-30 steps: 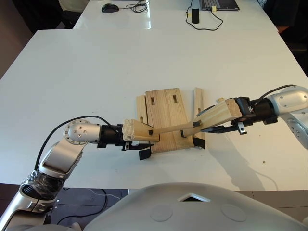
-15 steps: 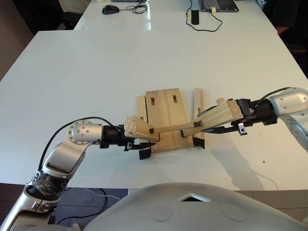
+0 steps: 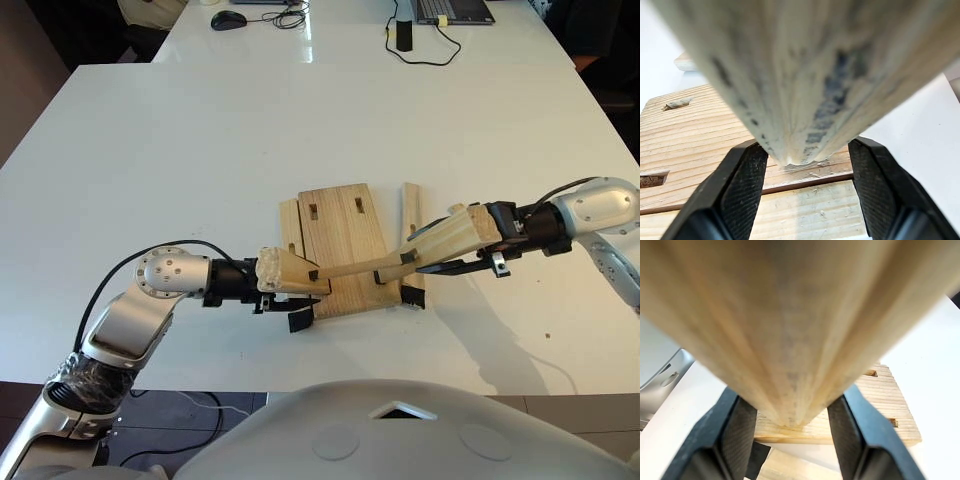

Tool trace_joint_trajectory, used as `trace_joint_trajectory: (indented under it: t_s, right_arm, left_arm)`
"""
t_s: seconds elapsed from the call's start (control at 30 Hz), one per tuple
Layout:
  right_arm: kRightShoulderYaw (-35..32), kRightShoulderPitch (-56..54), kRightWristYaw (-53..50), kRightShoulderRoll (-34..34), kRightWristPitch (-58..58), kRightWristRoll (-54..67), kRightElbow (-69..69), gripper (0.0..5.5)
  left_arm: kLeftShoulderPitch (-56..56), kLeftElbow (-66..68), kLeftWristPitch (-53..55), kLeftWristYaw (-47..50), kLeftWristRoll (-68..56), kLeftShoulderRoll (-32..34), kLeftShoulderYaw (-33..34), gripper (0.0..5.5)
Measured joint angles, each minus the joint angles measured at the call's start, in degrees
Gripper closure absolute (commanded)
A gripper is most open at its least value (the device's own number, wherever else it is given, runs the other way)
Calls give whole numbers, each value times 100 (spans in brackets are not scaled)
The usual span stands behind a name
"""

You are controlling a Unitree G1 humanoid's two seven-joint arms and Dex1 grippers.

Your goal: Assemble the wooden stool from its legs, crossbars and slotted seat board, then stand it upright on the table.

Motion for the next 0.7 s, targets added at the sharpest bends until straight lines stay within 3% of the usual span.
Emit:
trace_joint_trajectory:
  t_s: [0.37,0.7]
  right_arm:
    - [14,-53,70,69,0,1,122,351]
    - [79,-120,73,73,1,0,122,351]
  left_arm:
    - [18,-137,349,68,-145,3,44,272]
    - [92,-362,1015,8,-1064,44,331,272]
